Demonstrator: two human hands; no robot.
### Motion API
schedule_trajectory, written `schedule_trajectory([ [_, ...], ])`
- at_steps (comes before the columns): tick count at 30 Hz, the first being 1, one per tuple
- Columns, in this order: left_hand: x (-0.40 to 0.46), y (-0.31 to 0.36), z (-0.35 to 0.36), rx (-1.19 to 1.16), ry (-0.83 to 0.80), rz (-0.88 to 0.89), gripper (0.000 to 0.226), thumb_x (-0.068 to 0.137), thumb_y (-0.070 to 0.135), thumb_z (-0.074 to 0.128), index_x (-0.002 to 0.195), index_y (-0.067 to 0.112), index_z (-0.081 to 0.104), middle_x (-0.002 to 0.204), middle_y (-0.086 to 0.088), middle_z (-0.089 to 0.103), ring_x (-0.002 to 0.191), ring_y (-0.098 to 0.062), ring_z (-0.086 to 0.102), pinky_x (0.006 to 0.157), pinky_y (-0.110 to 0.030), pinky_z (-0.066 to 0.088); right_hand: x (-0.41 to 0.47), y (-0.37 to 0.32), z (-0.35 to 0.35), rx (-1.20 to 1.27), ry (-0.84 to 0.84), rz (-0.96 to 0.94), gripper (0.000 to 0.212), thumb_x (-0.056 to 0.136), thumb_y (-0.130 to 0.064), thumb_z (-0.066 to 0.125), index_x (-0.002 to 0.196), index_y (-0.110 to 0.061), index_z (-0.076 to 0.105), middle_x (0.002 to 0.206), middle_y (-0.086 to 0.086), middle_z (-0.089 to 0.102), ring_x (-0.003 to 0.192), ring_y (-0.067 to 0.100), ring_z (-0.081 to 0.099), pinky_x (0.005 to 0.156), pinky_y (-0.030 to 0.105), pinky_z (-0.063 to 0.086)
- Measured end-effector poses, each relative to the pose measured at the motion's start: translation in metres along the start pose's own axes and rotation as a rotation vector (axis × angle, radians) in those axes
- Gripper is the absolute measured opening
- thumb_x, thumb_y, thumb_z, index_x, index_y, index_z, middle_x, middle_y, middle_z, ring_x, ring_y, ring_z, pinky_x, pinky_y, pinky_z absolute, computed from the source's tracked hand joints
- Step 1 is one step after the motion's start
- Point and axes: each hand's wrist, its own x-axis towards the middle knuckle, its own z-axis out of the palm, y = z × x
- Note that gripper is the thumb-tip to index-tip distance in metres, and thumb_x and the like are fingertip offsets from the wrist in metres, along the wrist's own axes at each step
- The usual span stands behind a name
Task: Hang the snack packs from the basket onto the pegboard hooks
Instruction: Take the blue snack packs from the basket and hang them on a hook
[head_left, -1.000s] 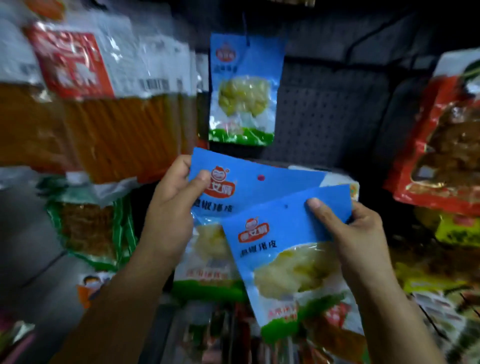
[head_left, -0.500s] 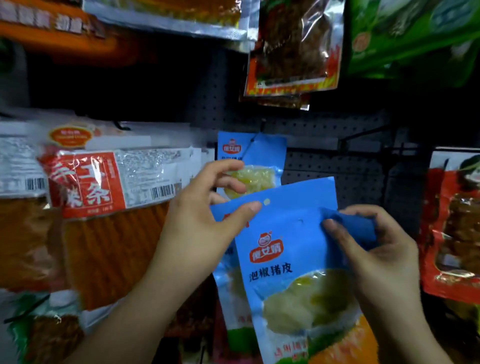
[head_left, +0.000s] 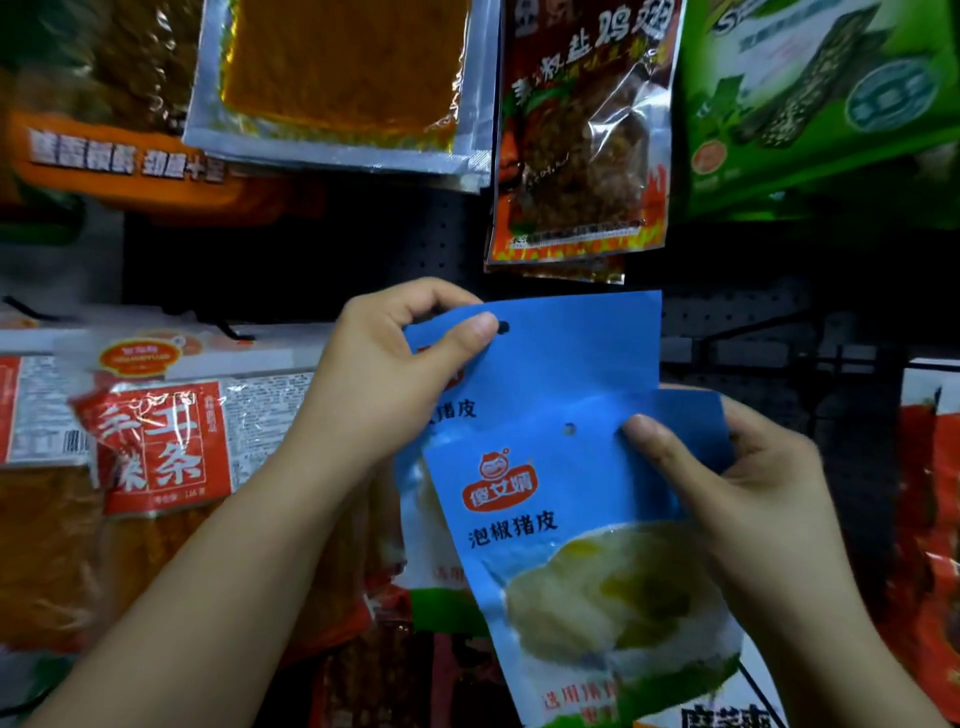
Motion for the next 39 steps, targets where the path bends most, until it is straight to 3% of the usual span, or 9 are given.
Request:
schedule_trajectory([
  [5, 0.01, 0.007, -0.003, 0.035, 0.016, -0.086, 0.013, 0.075, 0.03, 0.069, 0.063, 0.026, 0.066, 0.066, -0.007, 0.07, 0.059, -0.024, 0.066, 0.053, -0.027, 0.051, 0.006, -0.001, 0.003, 0.067, -0.004, -0.007, 0.012, 0.072, -0.033, 0.066, 0.078, -0.039, 0.075, 0.075, -0.014, 0.075, 0.068, 0.004, 0.072, 0.053, 0.014, 0.052],
  [16, 0.025, -0.019, 0.001, -0.152, -0.175, -0.4, 0.015, 0.077, 0.019, 0.072, 0.063, 0.02, 0.069, 0.061, -0.004, 0.071, 0.053, -0.015, 0.068, 0.049, -0.021, 0.051, 0.017, 0.036, 0.008, 0.078, 0.017, 0.166, 0.011, 0.083, -0.022, 0.069, 0.076, -0.027, 0.075, 0.075, -0.005, 0.076, 0.068, 0.013, 0.073, 0.057, 0.027, 0.058],
  [19, 0.023, -0.033, 0.01, -0.133, -0.051, -0.389, 0.011, 0.073, 0.025, 0.077, 0.069, 0.023, 0.067, 0.063, 0.003, 0.071, 0.055, -0.01, 0.068, 0.046, -0.019, 0.05, 0.022, 0.049, 0.009, 0.073, 0.054, 0.197, 0.009, 0.084, -0.022, 0.068, 0.077, -0.025, 0.073, 0.076, -0.008, 0.076, 0.069, 0.011, 0.073, 0.056, 0.024, 0.057],
  [22, 0.016, -0.047, 0.018, -0.109, 0.097, -0.334, 0.028, 0.073, 0.025, 0.078, 0.094, 0.027, 0.06, 0.082, 0.005, 0.069, 0.061, -0.003, 0.067, 0.052, -0.019, 0.053, 0.028, 0.059, 0.014, 0.077, 0.073, 0.205, 0.01, 0.086, -0.019, 0.067, 0.08, -0.026, 0.071, 0.076, -0.01, 0.075, 0.069, 0.009, 0.072, 0.054, 0.019, 0.055],
  [25, 0.0, -0.063, 0.024, -0.274, 0.164, -0.378, 0.034, 0.081, 0.017, 0.071, 0.107, 0.028, 0.052, 0.089, 0.006, 0.069, 0.071, -0.002, 0.069, 0.055, -0.016, 0.053, 0.036, 0.071, 0.02, 0.04, 0.098, 0.221, 0.009, 0.088, -0.019, 0.066, 0.082, -0.024, 0.071, 0.078, -0.006, 0.076, 0.072, 0.01, 0.072, 0.059, 0.025, 0.056],
  [27, -0.01, -0.073, 0.028, -0.372, 0.123, -0.479, 0.023, 0.086, 0.023, 0.065, 0.108, 0.024, 0.058, 0.094, 0.005, 0.073, 0.083, -0.008, 0.071, 0.064, -0.023, 0.054, 0.042, 0.08, 0.022, 0.019, 0.103, 0.229, 0.009, 0.088, -0.019, 0.065, 0.083, -0.023, 0.071, 0.079, -0.005, 0.075, 0.073, 0.009, 0.072, 0.061, 0.027, 0.056],
  [31, -0.017, -0.092, 0.038, -0.336, 0.087, -0.606, 0.019, 0.092, 0.042, 0.053, 0.097, 0.03, 0.066, 0.089, 0.015, 0.074, 0.079, 0.0, 0.069, 0.07, -0.03, 0.043, 0.054, 0.093, 0.023, -0.029, 0.101, 0.214, 0.009, 0.089, -0.02, 0.064, 0.085, -0.023, 0.071, 0.078, -0.007, 0.075, 0.072, 0.007, 0.071, 0.061, 0.024, 0.057],
  [36, 0.001, -0.106, 0.05, -0.351, 0.12, -0.648, 0.018, 0.094, 0.035, 0.053, 0.095, 0.024, 0.067, 0.081, 0.008, 0.076, 0.072, -0.008, 0.072, 0.056, -0.023, 0.055, 0.069, 0.11, 0.024, -0.093, 0.097, 0.209, 0.019, 0.089, -0.018, 0.065, 0.073, -0.029, 0.065, 0.068, -0.014, 0.07, 0.064, -0.001, 0.067, 0.052, 0.015, 0.05],
  [39, 0.014, -0.117, 0.061, -0.299, 0.13, -0.685, 0.019, 0.095, 0.032, 0.053, 0.1, 0.02, 0.066, 0.087, 0.002, 0.075, 0.077, -0.012, 0.071, 0.07, -0.029, 0.056, 0.079, 0.124, 0.027, -0.184, 0.102, 0.219, 0.015, 0.09, -0.021, 0.063, 0.076, -0.027, 0.063, 0.075, -0.013, 0.068, 0.07, 0.006, 0.067, 0.058, 0.025, 0.052],
])
